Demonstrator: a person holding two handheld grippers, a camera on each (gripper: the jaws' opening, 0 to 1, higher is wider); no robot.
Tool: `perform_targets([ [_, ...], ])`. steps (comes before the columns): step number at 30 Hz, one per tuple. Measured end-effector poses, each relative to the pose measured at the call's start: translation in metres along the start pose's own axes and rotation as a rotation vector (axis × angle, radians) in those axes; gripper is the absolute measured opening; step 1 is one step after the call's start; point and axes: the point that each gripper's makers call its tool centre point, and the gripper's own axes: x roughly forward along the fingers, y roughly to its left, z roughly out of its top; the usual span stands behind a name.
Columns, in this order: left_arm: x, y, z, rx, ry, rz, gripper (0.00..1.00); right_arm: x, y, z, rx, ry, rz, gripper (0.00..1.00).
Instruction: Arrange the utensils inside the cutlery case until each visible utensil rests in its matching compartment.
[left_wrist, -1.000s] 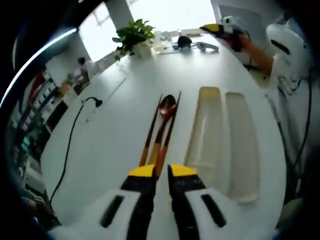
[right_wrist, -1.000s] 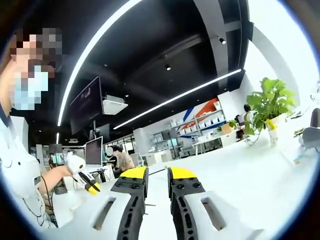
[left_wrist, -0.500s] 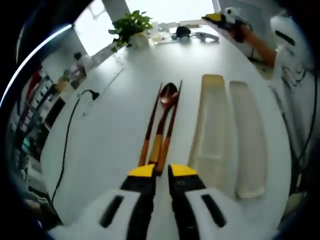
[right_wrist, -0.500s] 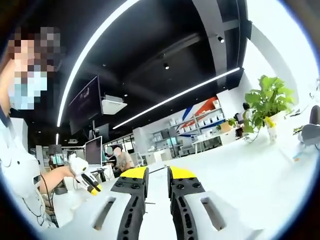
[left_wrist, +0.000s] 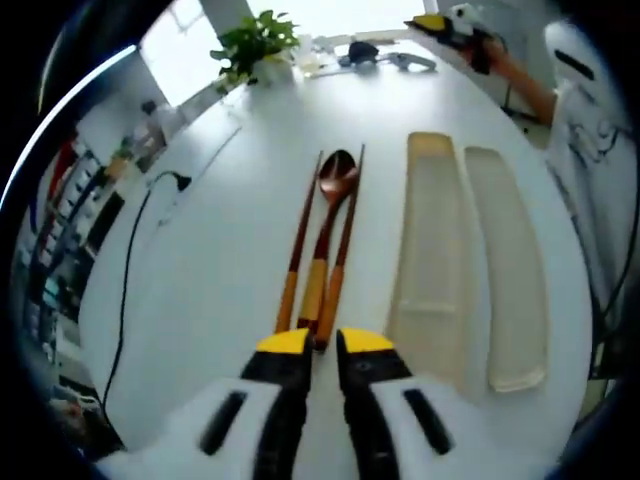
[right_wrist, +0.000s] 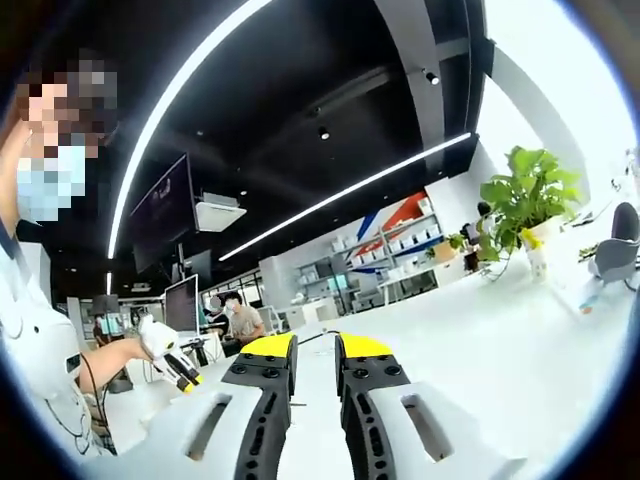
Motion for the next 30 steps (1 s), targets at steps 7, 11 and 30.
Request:
perform_targets([
  [7, 0.003, 0.000, 0.000, -0.012, -0.007, -0.009, 0.10, 0.002, -0.002, -0.004, 0.010, 0.012, -0.008, 0.15],
  [11, 0.005, -0.001, -0.002, -0.012, 0.005, -0.022, 0.10, 0.001, -0.003, -0.003, 0.012, 0.010, -0.011, 0.15],
  [30, 0.009, -0.007, -0.005, -0.013, 0.034, -0.073, 0.08, 0.000, -0.010, -0.004, 0.059, -0.009, -0.028, 0.15],
])
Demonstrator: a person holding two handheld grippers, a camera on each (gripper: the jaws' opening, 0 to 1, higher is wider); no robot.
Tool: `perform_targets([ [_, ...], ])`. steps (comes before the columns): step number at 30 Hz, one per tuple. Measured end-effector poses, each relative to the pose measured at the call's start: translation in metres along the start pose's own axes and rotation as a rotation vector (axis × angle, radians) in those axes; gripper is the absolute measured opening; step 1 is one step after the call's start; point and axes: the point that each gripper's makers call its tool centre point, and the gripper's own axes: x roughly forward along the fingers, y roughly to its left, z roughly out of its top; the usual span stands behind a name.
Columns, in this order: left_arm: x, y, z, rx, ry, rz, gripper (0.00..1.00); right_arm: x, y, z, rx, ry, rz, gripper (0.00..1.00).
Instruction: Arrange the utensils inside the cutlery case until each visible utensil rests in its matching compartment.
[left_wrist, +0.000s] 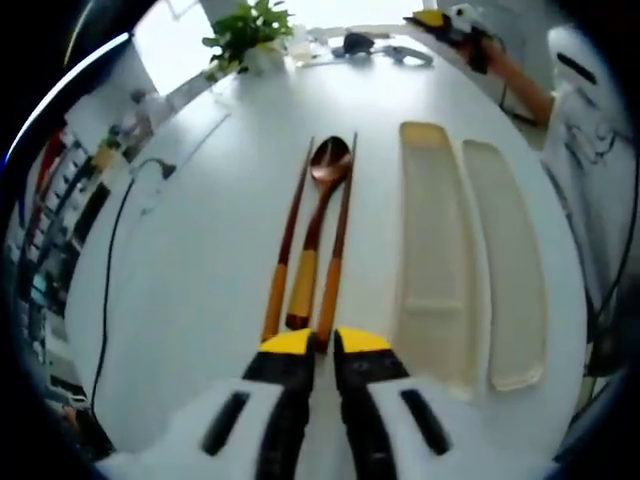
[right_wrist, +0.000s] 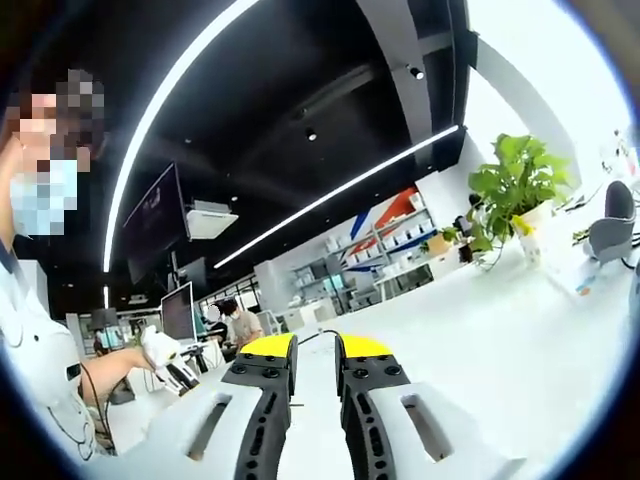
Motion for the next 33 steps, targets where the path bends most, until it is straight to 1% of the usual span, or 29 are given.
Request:
perform_targets([
  [9, 0.000, -0.001, 0.000, 0.006, 0.012, -0.007, 0.07, 0.000, -0.003, 0.001, 0.031, -0.015, 0.002, 0.15],
  [11, -0.001, -0.003, 0.000, 0.004, 0.006, -0.029, 0.06, -0.001, -0.004, 0.001, 0.033, -0.017, 0.002, 0.15],
  [16, 0.000, 0.000, 0.000, 0.032, 0.006, 0.002, 0.06, -0.004, -0.007, 0.002, 0.040, -0.021, -0.006, 0.15],
  [18, 0.001, -0.001, 0.001, 0.027, 0.004, 0.000, 0.06, -0.005, -0.009, 0.001, 0.045, -0.022, -0.008, 0.15],
  [21, 0.001, -0.002, 0.004, 0.044, -0.006, -0.004, 0.06, -0.006, -0.009, 0.000, 0.056, -0.023, -0.005, 0.15],
  [26, -0.005, -0.004, 0.011, 0.077, -0.026, 0.012, 0.06, -0.007, -0.009, 0.000, 0.061, -0.026, -0.007, 0.15],
  [28, -0.007, -0.004, 0.012, 0.078, -0.029, 0.017, 0.06, -0.007, -0.010, 0.000, 0.066, -0.028, -0.008, 0.15],
  [31, -0.011, -0.002, 0.016, 0.092, -0.032, 0.040, 0.06, -0.007, -0.010, -0.001, 0.072, -0.028, -0.008, 0.15],
  [33, -0.014, -0.002, 0.020, 0.101, -0.045, 0.054, 0.06, -0.007, -0.009, -0.002, 0.074, -0.027, -0.007, 0.15],
])
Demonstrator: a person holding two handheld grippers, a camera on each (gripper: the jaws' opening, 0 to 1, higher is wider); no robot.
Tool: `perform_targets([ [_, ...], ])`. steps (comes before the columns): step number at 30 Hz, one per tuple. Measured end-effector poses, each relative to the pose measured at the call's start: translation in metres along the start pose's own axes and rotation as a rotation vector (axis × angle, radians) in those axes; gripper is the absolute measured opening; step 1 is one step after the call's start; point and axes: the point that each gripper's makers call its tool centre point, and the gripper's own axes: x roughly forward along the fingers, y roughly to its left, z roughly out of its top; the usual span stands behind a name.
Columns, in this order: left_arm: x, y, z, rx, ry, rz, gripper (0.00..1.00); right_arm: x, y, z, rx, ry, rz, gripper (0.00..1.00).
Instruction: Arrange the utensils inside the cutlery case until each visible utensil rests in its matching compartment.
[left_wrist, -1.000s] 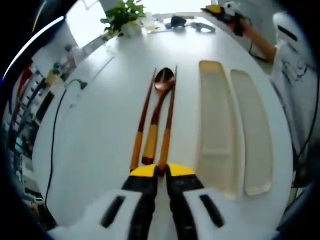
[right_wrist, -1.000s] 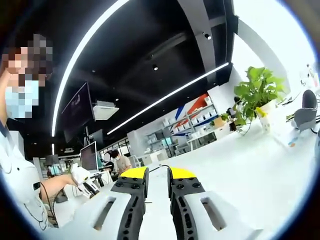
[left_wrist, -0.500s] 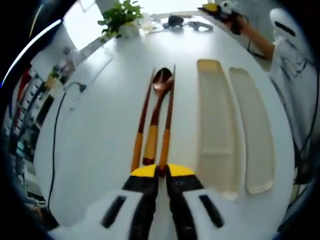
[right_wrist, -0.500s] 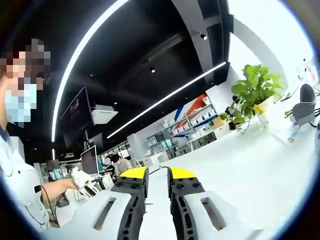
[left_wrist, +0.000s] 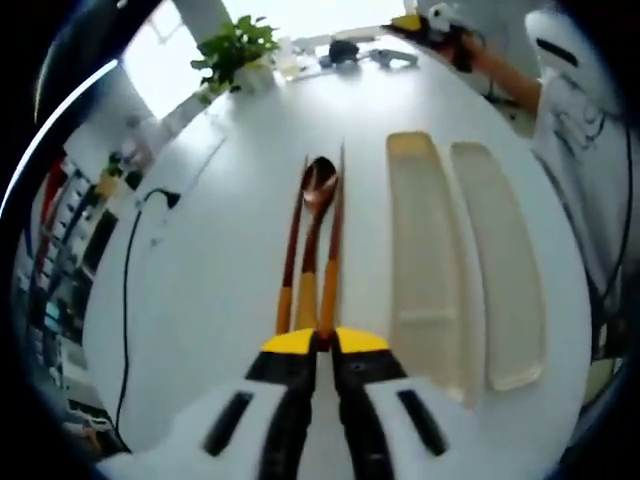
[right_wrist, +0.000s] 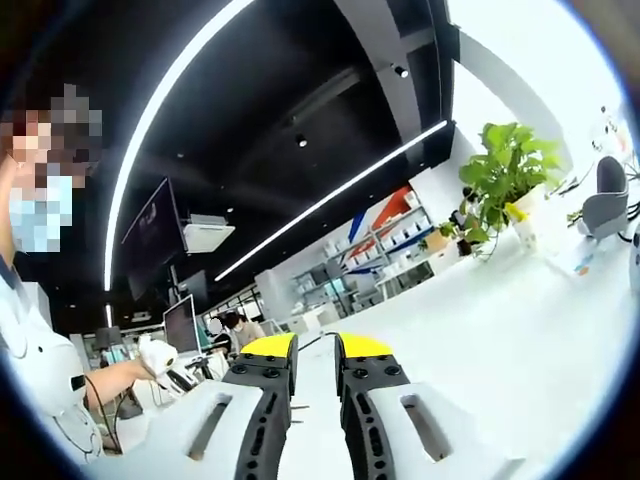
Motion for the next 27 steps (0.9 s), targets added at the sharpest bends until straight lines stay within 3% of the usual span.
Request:
perform_targets([
  [12, -0.016, -0.007, 0.022, 0.079, -0.066, 0.013, 0.05, 0.000, 0.004, -0.001, 0.003, -0.002, 0.004, 0.14],
  [19, -0.031, -0.007, 0.033, 0.113, -0.103, 0.057, 0.05, 0.000, 0.009, 0.000, 0.001, -0.003, 0.010, 0.14],
  [22, -0.038, -0.013, 0.038, 0.126, -0.112, 0.055, 0.05, -0.001, 0.011, 0.001, 0.000, -0.006, 0.013, 0.14],
  [23, -0.038, -0.023, 0.036, 0.134, -0.097, 0.000, 0.05, -0.001, 0.011, 0.001, 0.000, -0.006, 0.013, 0.14],
  [24, -0.040, -0.020, 0.040, 0.152, -0.118, 0.030, 0.05, -0.001, 0.012, 0.001, 0.000, -0.006, 0.013, 0.14],
  [27, -0.044, -0.025, 0.043, 0.174, -0.129, 0.039, 0.05, -0.001, 0.014, 0.000, -0.001, -0.004, 0.016, 0.14],
])
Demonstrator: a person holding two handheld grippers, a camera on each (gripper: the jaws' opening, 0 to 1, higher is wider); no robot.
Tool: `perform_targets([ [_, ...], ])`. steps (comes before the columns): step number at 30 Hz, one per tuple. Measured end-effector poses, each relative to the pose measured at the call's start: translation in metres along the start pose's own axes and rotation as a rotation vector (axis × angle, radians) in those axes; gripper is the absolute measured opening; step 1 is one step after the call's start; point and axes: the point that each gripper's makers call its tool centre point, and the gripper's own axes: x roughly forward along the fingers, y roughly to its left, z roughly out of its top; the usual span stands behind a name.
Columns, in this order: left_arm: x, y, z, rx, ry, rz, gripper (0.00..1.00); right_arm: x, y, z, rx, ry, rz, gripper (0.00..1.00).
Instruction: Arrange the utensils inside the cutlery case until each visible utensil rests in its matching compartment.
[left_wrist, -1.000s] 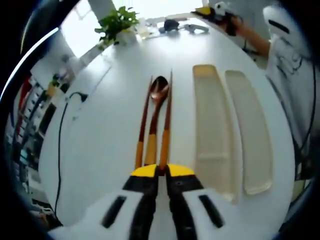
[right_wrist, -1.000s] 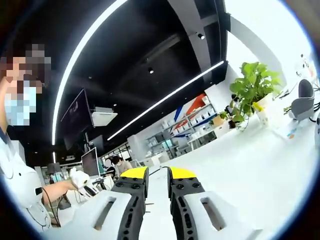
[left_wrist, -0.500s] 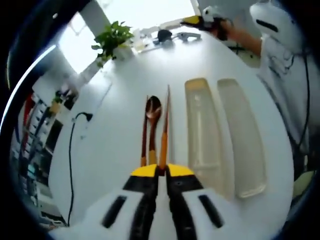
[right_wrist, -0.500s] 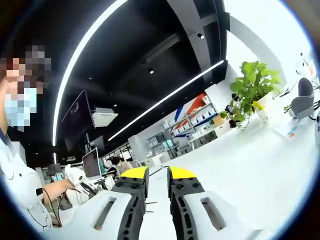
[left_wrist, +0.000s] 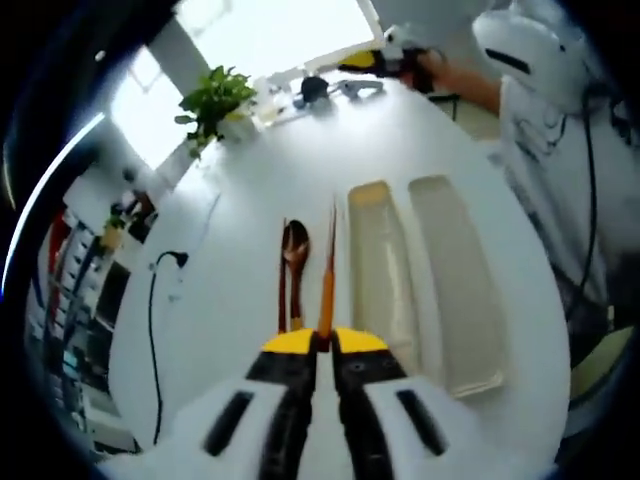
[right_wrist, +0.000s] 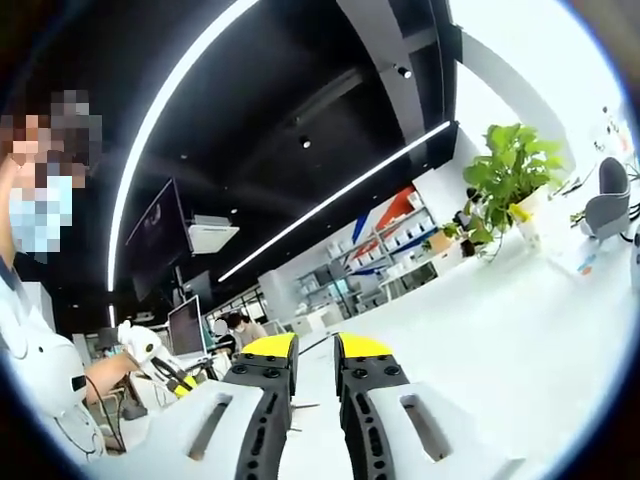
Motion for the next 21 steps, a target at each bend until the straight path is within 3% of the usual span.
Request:
perform_targets([
  [1, -0.003, -0.003, 0.000, -0.015, 0.002, -0.017, 0.05, 0.000, 0.001, 0.000, 0.000, 0.001, 0.001, 0.14],
  [5, -0.014, -0.001, 0.009, -0.015, -0.051, 0.015, 0.05, 0.000, 0.002, 0.000, -0.001, 0.004, 0.005, 0.14],
  [11, -0.026, -0.006, 0.005, -0.027, -0.057, 0.013, 0.05, 0.001, 0.005, 0.002, -0.005, 0.001, 0.009, 0.14],
  [16, -0.039, -0.010, 0.007, -0.055, -0.099, 0.006, 0.05, 0.003, 0.007, 0.001, -0.007, 0.006, 0.013, 0.14],
  [17, -0.041, -0.018, 0.009, -0.091, -0.123, -0.033, 0.05, 0.004, 0.008, 0.000, -0.007, 0.007, 0.013, 0.14],
  [18, -0.044, -0.016, 0.013, -0.091, -0.161, -0.020, 0.05, 0.004, 0.007, 0.000, -0.007, 0.009, 0.014, 0.14],
  [21, -0.049, -0.017, 0.008, -0.100, -0.166, -0.013, 0.05, 0.005, 0.006, -0.001, -0.006, 0.015, 0.016, 0.14],
])
